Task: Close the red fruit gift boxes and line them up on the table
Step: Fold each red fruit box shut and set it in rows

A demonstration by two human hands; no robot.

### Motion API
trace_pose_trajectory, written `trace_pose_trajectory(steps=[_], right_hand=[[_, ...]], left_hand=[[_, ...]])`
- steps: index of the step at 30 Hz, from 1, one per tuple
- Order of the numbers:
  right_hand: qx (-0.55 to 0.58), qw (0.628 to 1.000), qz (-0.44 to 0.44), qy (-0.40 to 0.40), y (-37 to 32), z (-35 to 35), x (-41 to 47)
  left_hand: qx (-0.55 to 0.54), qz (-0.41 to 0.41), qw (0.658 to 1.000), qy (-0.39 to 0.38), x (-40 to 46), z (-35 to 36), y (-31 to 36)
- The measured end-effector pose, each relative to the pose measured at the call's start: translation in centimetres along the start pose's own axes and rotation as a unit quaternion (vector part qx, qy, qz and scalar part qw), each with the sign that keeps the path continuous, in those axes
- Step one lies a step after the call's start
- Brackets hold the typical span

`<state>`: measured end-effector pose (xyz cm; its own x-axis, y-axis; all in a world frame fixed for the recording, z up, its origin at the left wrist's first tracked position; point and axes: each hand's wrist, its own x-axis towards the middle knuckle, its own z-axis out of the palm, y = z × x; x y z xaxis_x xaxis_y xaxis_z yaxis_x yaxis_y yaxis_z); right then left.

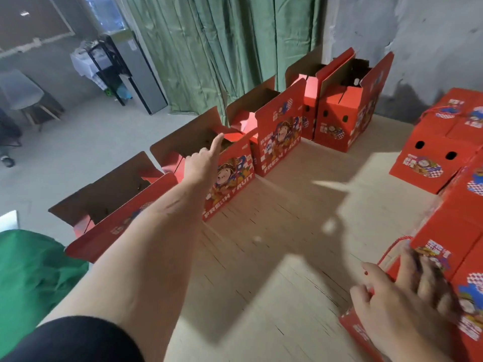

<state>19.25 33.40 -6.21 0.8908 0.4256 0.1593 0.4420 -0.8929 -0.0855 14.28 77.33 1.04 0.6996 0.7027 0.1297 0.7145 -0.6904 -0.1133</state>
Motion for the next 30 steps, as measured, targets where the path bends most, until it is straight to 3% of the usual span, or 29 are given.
trace_pose_trajectory(steps=[9,16,22,24,27,29,30], right_hand=[[-0.042,0.991,0.009,-0.125,0.2,-1.3,0.8],[0.050,0.975,-0.007,-0.217,1.2,-1.3,0.9],[0.161,0.965,-0.045,-0.203,-0.8,-3.0,-6.7],[0.296,0.924,0.024,-0.241,-1.5,-4.1,-9.4],[0.542,0.797,0.099,-0.250,-1.5,-7.1,-14.2],[0.620,0.734,0.127,-0.245,-0.7,-9.1,-17.3],[0.625,0.728,0.125,-0.252,-0.2,-10.0,-18.4]], left_hand=[[-0.069,0.059,0.994,-0.067,-5.9,-2.4,5.3],[-0.219,0.073,0.966,-0.117,-16.8,-4.1,10.7],[-0.252,0.105,0.947,-0.169,-25.8,-7.1,14.2],[-0.241,0.122,0.947,-0.172,-28.7,-8.1,14.8],[-0.277,0.129,0.932,-0.193,-32.8,-9.2,14.6],[-0.303,0.140,0.919,-0.209,-36.0,-9.7,14.8],[-0.305,0.149,0.917,-0.207,-37.7,-9.9,15.1]])
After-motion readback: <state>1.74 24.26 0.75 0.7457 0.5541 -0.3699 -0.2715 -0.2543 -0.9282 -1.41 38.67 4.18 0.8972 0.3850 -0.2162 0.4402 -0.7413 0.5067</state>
